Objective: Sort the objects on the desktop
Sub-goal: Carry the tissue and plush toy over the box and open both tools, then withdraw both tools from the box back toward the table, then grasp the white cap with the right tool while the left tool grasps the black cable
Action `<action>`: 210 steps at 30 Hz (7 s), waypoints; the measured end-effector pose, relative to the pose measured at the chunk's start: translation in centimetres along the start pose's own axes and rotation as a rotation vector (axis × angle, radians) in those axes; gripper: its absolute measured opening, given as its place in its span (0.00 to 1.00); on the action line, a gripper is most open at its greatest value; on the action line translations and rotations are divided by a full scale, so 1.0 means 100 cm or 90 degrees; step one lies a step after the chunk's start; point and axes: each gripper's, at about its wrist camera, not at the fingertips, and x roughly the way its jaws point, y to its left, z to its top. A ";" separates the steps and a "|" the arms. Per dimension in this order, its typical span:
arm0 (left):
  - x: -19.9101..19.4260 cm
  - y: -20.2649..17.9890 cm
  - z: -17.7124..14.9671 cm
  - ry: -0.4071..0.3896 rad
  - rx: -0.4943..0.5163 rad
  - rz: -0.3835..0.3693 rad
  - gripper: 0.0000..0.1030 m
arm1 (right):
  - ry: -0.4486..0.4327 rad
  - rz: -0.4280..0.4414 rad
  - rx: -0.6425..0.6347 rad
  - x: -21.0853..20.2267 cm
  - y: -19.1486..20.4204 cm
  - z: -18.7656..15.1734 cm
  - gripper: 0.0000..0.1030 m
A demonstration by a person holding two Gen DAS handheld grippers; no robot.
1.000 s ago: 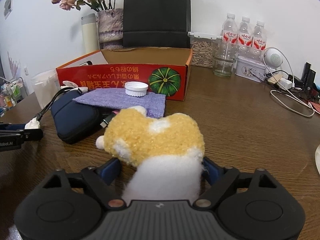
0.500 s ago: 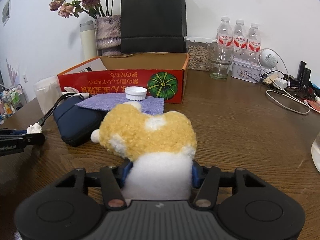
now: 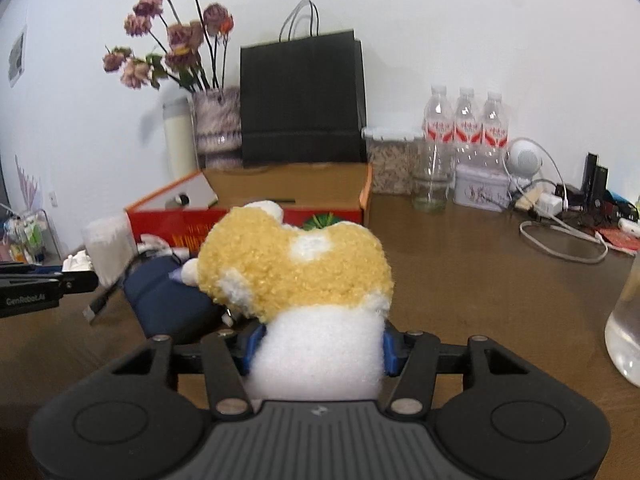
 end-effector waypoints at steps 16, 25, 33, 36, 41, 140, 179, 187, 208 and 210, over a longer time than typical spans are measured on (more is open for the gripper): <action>0.023 -0.008 0.058 -0.092 -0.003 -0.022 0.24 | -0.094 0.013 -0.025 0.026 0.028 0.076 0.51; 0.067 -0.003 0.091 -0.120 -0.031 -0.036 0.24 | -0.111 0.019 -0.016 0.077 0.034 0.120 0.51; 0.114 0.015 0.115 -0.114 -0.063 -0.020 0.24 | -0.080 0.032 -0.011 0.143 0.035 0.137 0.51; 0.132 0.019 0.120 -0.105 -0.060 -0.012 0.24 | -0.062 0.030 -0.020 0.166 0.036 0.138 0.51; 0.160 0.021 0.124 -0.083 -0.051 -0.003 0.24 | -0.033 0.024 -0.033 0.198 0.036 0.138 0.51; 0.052 0.027 0.041 -0.096 -0.065 0.044 1.00 | 0.012 -0.030 -0.052 0.089 0.033 0.048 0.99; 0.052 0.052 -0.018 0.061 -0.038 0.018 1.00 | 0.121 -0.064 -0.045 0.085 0.017 -0.001 0.99; 0.059 0.051 -0.020 0.087 -0.037 0.002 0.99 | 0.132 -0.058 -0.033 0.093 0.009 0.000 0.97; 0.068 0.042 -0.016 0.094 -0.022 -0.058 0.13 | 0.112 0.008 -0.035 0.095 0.017 0.006 0.38; 0.067 0.041 -0.017 0.092 -0.023 -0.068 0.13 | 0.110 0.016 -0.035 0.093 0.018 0.005 0.38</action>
